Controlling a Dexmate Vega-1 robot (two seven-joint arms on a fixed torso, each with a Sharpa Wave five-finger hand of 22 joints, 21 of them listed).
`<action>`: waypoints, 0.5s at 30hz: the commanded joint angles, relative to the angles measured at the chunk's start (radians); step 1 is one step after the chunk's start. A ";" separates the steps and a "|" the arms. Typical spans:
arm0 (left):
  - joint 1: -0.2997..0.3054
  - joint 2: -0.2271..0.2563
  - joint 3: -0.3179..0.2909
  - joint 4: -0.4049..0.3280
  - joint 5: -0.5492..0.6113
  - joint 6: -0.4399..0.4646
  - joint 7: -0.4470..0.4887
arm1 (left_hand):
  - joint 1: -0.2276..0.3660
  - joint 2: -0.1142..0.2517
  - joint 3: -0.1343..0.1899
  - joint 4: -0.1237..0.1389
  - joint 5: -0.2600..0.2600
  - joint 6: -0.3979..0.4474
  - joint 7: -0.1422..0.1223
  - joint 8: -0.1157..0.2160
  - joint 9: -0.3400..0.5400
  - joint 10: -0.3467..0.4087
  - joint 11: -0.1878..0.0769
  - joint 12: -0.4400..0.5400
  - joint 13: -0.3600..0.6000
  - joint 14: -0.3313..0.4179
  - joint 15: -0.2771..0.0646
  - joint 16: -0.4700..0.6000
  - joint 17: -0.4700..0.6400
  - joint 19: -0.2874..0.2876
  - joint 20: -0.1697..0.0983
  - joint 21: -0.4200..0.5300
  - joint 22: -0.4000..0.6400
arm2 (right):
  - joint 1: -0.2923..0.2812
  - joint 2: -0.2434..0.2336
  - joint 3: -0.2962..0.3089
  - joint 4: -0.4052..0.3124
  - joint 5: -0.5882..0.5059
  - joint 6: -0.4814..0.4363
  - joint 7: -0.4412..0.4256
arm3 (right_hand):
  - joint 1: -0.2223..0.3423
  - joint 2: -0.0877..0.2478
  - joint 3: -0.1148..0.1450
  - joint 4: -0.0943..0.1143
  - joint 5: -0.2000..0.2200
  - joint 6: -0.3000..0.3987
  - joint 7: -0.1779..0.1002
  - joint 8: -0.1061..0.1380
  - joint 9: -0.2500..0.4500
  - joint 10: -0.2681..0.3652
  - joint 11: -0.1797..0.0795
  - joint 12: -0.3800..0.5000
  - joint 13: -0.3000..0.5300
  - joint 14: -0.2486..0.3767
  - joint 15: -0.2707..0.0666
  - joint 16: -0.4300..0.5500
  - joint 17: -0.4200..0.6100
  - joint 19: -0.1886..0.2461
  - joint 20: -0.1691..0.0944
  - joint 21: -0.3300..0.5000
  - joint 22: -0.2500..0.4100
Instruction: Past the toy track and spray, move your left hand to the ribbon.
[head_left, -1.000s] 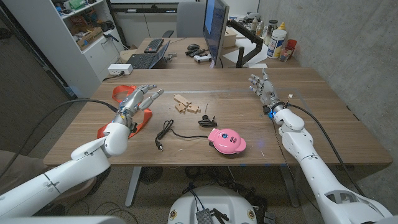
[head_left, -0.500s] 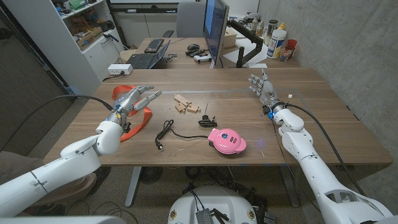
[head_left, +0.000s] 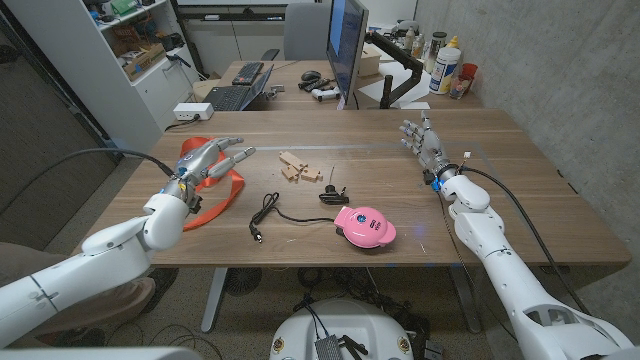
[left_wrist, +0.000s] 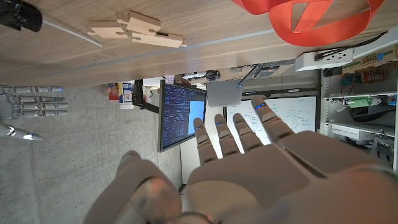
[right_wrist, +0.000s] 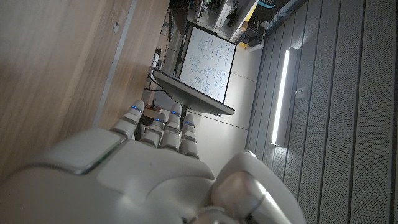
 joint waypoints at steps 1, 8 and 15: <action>0.008 0.028 0.006 0.004 0.057 0.006 -0.012 | -0.009 -0.005 -0.010 -0.001 0.007 0.003 -0.003 -0.001 0.002 0.012 -0.001 0.005 0.005 0.012 -0.096 0.008 0.005 0.013 -0.003 0.004 0.000 | -0.004 -0.004 0.007 0.000 0.009 0.008 0.003 | 0.011 0.004 0.001 -0.004 0.002 -0.019 -0.002 -0.005 0.001 -0.003 0.004 -0.005 0.003 -0.007 -0.001 0.005 0.003 -0.001 0.003 0.005 0.001; -0.017 0.028 0.029 0.023 0.088 -0.009 -0.019 | -0.037 -0.017 -0.035 0.011 0.049 -0.117 -0.002 -0.028 0.001 0.007 -0.018 -0.006 0.005 0.025 -0.111 0.002 0.005 0.033 -0.016 0.003 0.000 | -0.010 -0.010 0.006 -0.013 0.005 0.006 0.003 | 0.011 0.004 0.001 -0.005 0.002 -0.022 -0.003 -0.005 0.001 -0.007 0.002 -0.006 0.003 -0.007 -0.001 0.006 0.003 0.000 0.004 0.006 0.001; -0.006 0.052 0.022 0.030 0.096 -0.020 -0.031 | -0.044 -0.018 -0.041 0.015 0.059 -0.127 -0.003 -0.023 0.002 0.005 -0.034 -0.009 0.005 0.026 -0.127 0.000 0.005 0.035 -0.024 0.001 0.000 | -0.013 -0.013 0.009 -0.020 -0.001 0.005 -0.009 | 0.012 0.004 0.002 -0.005 0.002 -0.032 -0.004 -0.007 0.001 -0.007 0.006 -0.006 0.003 -0.007 -0.001 0.006 0.003 0.000 0.004 0.007 0.001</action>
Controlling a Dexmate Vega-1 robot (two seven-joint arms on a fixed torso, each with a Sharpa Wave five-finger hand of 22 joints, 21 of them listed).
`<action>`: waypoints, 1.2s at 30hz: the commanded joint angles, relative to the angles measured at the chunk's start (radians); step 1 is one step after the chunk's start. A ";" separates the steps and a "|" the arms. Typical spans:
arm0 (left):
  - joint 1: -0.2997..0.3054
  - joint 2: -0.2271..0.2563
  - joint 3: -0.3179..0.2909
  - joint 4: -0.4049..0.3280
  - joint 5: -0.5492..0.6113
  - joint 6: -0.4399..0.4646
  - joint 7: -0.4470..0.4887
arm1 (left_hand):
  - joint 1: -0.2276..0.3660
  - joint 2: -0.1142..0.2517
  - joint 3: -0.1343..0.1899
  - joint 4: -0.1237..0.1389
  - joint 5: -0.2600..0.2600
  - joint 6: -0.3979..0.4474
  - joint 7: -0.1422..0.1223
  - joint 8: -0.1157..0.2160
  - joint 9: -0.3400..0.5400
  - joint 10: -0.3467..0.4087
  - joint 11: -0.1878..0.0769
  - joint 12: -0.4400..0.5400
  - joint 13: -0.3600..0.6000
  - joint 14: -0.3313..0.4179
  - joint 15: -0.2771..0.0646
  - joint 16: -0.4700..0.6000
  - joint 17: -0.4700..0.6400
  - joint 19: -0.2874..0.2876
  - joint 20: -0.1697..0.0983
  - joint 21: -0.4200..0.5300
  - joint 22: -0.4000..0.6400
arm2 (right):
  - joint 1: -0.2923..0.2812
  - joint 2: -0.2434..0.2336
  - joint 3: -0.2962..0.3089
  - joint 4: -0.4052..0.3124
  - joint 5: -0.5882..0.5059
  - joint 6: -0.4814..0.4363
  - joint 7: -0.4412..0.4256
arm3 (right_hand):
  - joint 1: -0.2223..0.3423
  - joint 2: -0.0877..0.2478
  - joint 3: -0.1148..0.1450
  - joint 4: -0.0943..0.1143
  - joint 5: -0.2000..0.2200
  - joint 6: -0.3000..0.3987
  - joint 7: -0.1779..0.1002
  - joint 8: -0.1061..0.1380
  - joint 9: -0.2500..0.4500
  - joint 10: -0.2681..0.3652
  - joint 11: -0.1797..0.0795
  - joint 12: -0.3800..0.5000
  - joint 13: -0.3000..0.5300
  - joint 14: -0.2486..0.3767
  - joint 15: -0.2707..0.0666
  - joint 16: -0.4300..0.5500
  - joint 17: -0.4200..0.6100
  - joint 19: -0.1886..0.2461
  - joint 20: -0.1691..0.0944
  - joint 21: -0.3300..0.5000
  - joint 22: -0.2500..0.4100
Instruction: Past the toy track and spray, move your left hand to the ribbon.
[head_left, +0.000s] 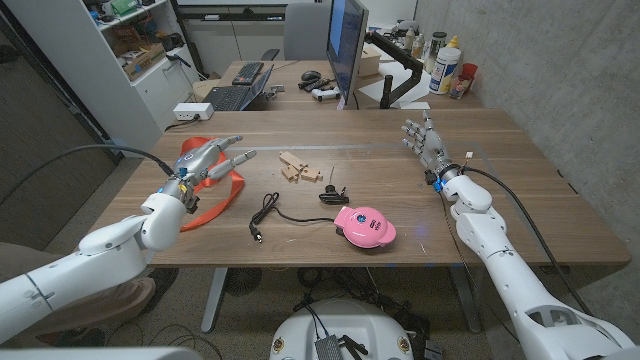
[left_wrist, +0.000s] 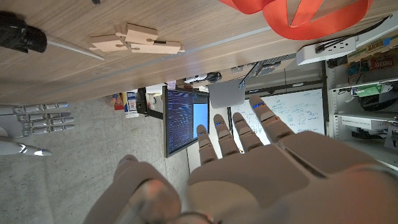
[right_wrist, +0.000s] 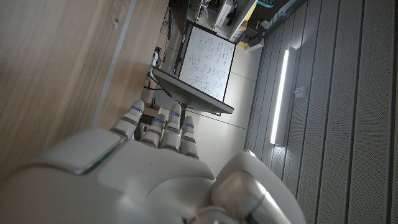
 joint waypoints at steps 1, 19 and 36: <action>0.006 0.028 0.002 0.016 0.029 -0.014 -0.013 | -0.015 -0.002 -0.012 0.002 0.014 -0.008 -0.003 0.004 0.002 0.004 -0.011 -0.004 0.006 0.006 -0.127 0.000 0.005 0.008 -0.008 0.001 0.000 | -0.006 -0.007 0.002 -0.011 -0.007 0.004 -0.009 | 0.012 0.004 0.001 -0.005 0.002 -0.004 0.001 -0.003 0.001 -0.001 0.001 -0.001 0.003 -0.003 -0.005 0.006 0.003 0.000 0.004 0.007 0.001; 0.135 0.082 -0.079 -0.009 0.043 0.048 0.013 | -0.044 0.000 -0.037 0.024 0.048 -0.012 -0.004 0.018 0.003 -0.020 -0.008 -0.017 0.005 -0.015 -0.160 -0.014 0.003 0.015 -0.082 -0.005 -0.001 | 0.004 0.006 -0.028 0.000 -0.015 0.005 -0.005 | 0.013 0.004 0.002 -0.006 0.002 -0.019 0.002 -0.002 0.001 -0.001 0.000 0.000 0.003 -0.003 -0.006 0.007 0.002 0.000 0.004 0.008 0.001; 0.192 0.059 -0.153 0.001 0.025 0.076 0.004 | -0.044 0.002 -0.053 0.033 0.077 -0.014 -0.004 0.023 0.002 -0.034 0.000 -0.019 0.005 -0.024 -0.156 -0.017 0.002 0.003 -0.153 -0.018 -0.006 | 0.015 0.006 -0.035 0.005 -0.016 0.012 -0.013 | 0.014 0.005 0.003 -0.007 0.002 -0.018 0.002 0.001 0.001 -0.002 -0.001 0.000 0.003 -0.004 -0.005 0.008 0.002 0.000 0.005 0.009 0.000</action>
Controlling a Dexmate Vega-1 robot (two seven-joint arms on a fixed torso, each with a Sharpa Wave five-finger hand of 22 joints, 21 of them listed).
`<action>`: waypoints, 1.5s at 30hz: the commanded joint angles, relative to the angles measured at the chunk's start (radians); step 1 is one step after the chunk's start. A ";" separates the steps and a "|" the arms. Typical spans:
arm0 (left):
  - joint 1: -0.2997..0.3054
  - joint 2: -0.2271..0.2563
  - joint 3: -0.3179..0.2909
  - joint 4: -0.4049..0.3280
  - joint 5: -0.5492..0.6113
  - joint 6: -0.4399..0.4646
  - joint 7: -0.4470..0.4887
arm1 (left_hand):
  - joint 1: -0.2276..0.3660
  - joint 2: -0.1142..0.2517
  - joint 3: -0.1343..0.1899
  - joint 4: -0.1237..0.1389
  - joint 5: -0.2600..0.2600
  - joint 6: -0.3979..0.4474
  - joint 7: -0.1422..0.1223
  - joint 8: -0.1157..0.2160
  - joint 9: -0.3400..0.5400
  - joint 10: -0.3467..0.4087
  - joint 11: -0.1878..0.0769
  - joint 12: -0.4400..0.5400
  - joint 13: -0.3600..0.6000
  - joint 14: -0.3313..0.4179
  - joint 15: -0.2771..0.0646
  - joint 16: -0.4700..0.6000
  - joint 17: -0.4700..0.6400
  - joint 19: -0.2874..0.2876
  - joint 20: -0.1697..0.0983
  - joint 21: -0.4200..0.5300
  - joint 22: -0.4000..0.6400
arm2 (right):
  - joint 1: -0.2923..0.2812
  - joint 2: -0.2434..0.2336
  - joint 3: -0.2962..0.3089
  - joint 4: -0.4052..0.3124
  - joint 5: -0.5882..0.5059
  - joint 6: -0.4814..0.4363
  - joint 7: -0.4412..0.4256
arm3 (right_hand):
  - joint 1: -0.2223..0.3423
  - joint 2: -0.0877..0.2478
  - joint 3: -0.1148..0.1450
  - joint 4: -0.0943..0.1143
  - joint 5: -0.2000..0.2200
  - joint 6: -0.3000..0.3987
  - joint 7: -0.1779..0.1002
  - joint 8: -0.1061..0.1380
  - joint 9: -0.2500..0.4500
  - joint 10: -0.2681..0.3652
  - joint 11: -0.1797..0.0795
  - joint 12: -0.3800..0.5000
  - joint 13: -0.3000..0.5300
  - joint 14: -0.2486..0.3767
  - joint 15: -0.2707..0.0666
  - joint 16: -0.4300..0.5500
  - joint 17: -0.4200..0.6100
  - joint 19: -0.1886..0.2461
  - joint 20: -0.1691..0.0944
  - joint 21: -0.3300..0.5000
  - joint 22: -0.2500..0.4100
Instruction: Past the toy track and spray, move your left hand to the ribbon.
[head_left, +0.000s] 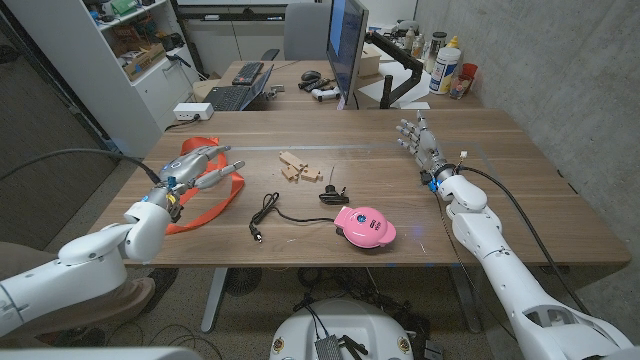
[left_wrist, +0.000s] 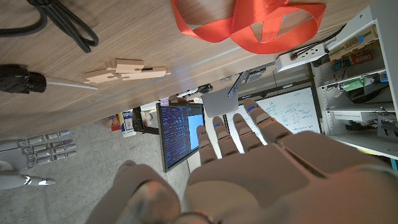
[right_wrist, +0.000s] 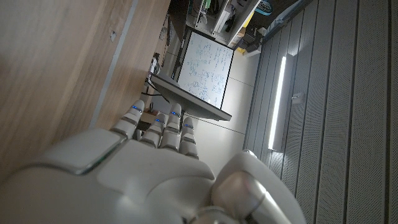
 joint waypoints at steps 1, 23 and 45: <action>0.054 -0.008 -0.062 0.009 0.001 0.035 -0.012 | -0.009 0.000 -0.007 0.003 0.008 -0.002 -0.006 0.004 0.003 -0.011 0.002 -0.004 0.005 -0.008 -0.157 -0.003 0.002 -0.003 -0.067 -0.007 -0.001 | 0.008 0.001 -0.007 0.004 -0.003 0.006 -0.006 | 0.014 0.005 0.000 -0.005 0.002 -0.004 -0.001 0.005 0.002 -0.003 -0.001 0.000 0.003 -0.004 -0.006 0.008 0.002 0.000 0.005 0.003 0.000; -0.015 0.001 -0.034 0.050 0.007 0.044 -0.073 | -0.008 0.003 -0.012 0.006 0.018 -0.009 -0.006 0.003 0.002 -0.016 0.004 -0.004 0.005 -0.005 -0.156 -0.001 0.001 -0.003 -0.062 -0.008 -0.001 | 0.011 -0.006 -0.012 0.000 -0.003 0.012 -0.001 | 0.014 0.005 0.001 -0.005 0.002 -0.004 -0.002 0.008 0.001 -0.007 -0.002 -0.001 0.003 -0.006 -0.005 0.008 0.002 -0.001 0.011 0.003 0.000; -0.083 0.015 0.028 0.102 -0.023 0.047 -0.081 | -0.005 0.007 -0.019 0.010 0.030 -0.010 -0.005 0.005 0.002 0.014 0.007 0.008 0.005 0.007 -0.158 0.002 0.001 0.004 -0.057 -0.007 -0.001 | 0.011 -0.012 -0.020 0.000 -0.018 0.009 -0.022 | 0.014 0.006 0.001 -0.006 0.002 -0.003 -0.002 0.010 0.001 -0.008 -0.002 -0.001 0.003 -0.006 -0.005 0.008 0.002 -0.001 0.012 0.004 0.000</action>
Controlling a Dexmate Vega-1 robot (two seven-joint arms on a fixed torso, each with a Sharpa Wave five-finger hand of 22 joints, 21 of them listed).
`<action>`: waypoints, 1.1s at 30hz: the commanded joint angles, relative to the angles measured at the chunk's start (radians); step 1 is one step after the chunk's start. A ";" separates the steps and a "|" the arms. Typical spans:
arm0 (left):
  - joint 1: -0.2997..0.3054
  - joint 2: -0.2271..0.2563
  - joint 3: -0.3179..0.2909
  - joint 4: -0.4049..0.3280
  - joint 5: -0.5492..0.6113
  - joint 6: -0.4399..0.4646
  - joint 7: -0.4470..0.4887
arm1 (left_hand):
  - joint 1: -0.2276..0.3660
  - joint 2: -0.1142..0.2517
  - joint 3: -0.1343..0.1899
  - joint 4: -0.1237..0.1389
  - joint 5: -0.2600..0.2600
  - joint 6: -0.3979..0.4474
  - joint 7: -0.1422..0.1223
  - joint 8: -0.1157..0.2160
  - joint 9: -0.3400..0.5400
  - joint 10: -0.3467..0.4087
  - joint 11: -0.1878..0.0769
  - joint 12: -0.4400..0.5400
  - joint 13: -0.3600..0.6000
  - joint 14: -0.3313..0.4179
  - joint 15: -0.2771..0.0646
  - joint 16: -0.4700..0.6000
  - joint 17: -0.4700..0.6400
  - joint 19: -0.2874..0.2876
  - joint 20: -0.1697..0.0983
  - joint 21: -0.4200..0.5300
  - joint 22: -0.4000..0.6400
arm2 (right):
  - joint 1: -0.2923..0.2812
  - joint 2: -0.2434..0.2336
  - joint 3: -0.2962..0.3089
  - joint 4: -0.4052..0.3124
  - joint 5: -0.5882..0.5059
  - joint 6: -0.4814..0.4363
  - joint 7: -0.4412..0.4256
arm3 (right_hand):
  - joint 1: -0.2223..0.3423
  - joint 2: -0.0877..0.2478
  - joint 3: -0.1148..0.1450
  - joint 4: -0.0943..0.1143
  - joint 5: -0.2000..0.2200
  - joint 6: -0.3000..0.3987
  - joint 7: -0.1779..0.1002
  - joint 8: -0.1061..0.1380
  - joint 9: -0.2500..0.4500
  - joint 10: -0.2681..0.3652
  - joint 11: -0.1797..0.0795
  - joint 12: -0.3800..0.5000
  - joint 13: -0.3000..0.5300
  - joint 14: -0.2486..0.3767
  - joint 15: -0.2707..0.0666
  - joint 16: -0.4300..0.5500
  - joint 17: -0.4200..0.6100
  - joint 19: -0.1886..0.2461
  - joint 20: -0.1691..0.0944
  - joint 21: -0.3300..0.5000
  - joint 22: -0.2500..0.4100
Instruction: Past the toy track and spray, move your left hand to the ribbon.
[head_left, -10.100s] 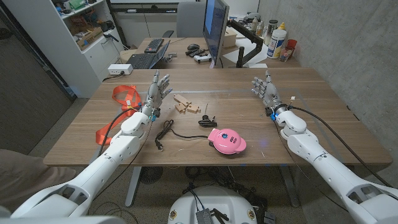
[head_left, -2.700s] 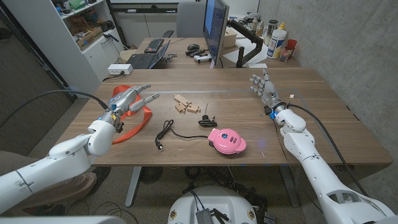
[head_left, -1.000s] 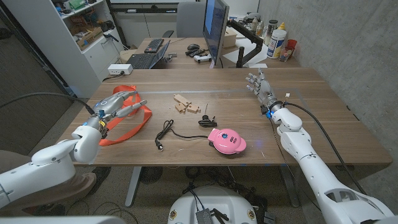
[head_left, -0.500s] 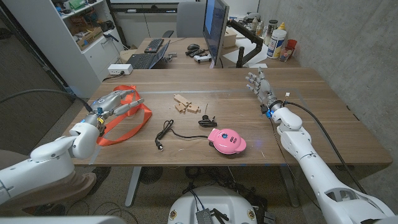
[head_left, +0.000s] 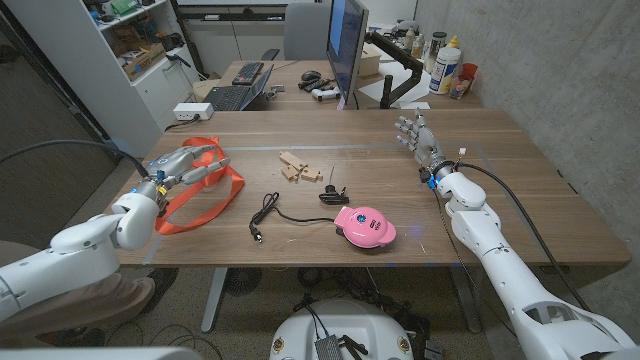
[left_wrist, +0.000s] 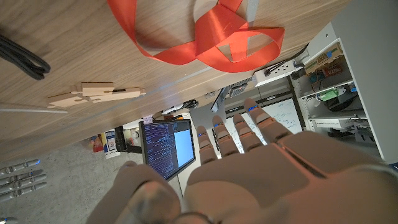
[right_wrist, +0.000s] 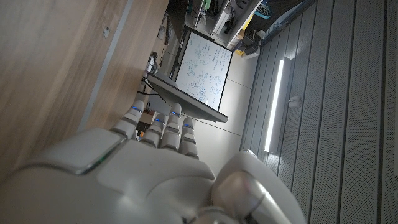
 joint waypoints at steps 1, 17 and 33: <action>-0.032 0.001 0.030 0.023 -0.020 0.012 0.006 | -0.001 0.003 -0.007 -0.002 0.007 -0.004 0.000 0.005 0.002 0.009 -0.002 0.007 0.005 0.009 -0.156 0.002 0.003 0.004 -0.056 0.001 0.003 | 0.002 -0.002 -0.004 0.000 -0.006 -0.004 -0.010 | 0.009 0.001 -0.002 -0.003 0.002 -0.003 -0.002 0.009 0.002 -0.002 0.004 -0.001 0.003 -0.006 -0.005 0.003 0.002 0.003 0.008 0.004 0.000; -0.091 0.009 0.092 0.058 -0.012 0.047 0.012 | 0.005 0.006 -0.016 0.002 0.023 -0.013 -0.001 0.004 0.002 -0.010 -0.013 -0.002 0.005 0.002 -0.145 -0.002 0.003 0.002 -0.013 -0.001 0.004 | 0.014 -0.002 -0.015 0.014 -0.016 -0.001 -0.017 | 0.009 0.001 -0.001 -0.003 0.002 -0.004 -0.002 0.010 0.002 -0.010 0.003 -0.004 0.003 -0.006 -0.004 0.004 0.002 0.004 0.011 0.004 0.000; -0.163 -0.022 0.138 0.088 -0.020 0.055 0.044 | 0.022 0.007 -0.017 -0.004 0.035 -0.021 0.000 0.004 0.003 -0.017 -0.009 -0.003 0.006 -0.005 -0.138 -0.003 0.003 -0.006 -0.008 -0.004 0.005 | 0.017 0.004 -0.020 0.024 -0.018 -0.003 -0.026 | 0.009 0.001 -0.001 -0.003 0.001 -0.005 -0.002 0.010 0.002 -0.009 0.006 -0.003 0.003 -0.007 -0.004 0.003 0.002 0.004 0.011 0.005 0.000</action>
